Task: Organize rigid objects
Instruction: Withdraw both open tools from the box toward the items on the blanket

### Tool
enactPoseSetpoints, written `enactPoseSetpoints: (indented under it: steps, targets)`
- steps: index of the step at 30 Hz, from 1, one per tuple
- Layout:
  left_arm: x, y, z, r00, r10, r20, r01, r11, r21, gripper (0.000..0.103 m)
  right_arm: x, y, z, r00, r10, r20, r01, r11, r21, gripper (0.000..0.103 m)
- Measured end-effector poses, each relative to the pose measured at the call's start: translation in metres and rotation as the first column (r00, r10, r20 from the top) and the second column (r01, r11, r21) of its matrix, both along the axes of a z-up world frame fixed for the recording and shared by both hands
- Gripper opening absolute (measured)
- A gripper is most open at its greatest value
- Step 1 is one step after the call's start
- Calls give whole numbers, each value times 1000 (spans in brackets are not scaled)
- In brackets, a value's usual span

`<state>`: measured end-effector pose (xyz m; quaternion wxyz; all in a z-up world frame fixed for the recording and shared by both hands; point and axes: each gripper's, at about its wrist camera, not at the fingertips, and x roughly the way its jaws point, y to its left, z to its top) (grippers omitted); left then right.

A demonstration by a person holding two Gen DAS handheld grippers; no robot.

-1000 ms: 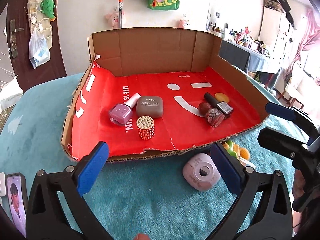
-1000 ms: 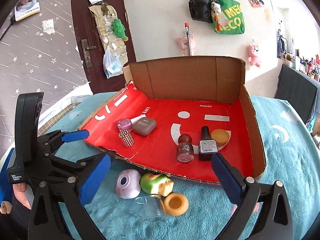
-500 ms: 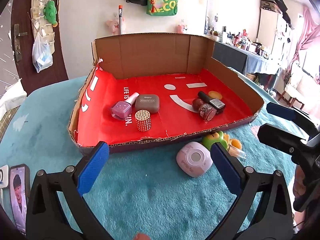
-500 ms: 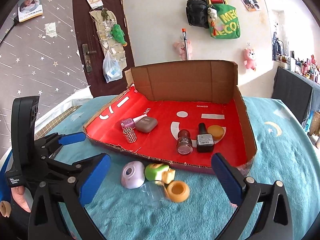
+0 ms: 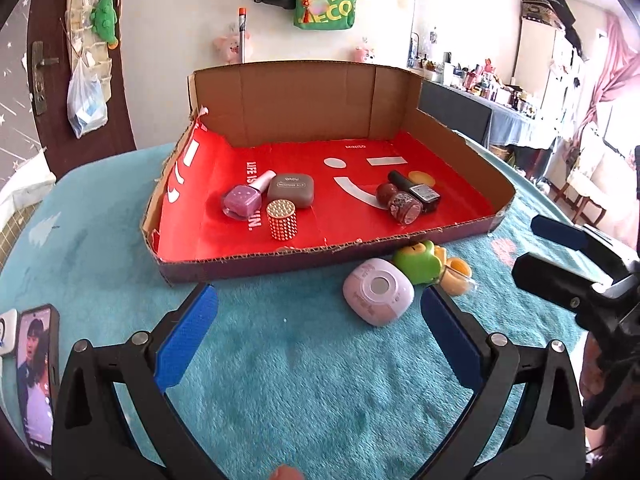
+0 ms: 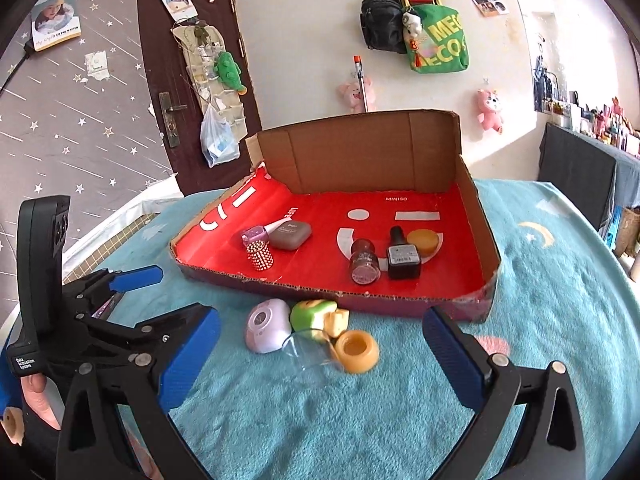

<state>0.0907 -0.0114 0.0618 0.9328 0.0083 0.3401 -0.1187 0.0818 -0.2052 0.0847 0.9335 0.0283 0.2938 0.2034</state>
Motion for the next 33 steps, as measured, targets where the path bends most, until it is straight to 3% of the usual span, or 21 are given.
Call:
enactPoseSetpoints:
  steps: [8,16,33]
  targets:
    - [-6,-2,-8,1000,7,-24,-7,1000,24,103,-9,4,-7,1000,-1,1,1,999,-36,103]
    - [-3,4,-25,994,5,-108,-9,999,-43,103,-13,6,-15,1000,1,-16,-1,999,-49,103]
    - [3,-5,-48,986,-9,-164,1,999,-48,103,-5,-1,-54,990,-30,-137,22,998,-60,94]
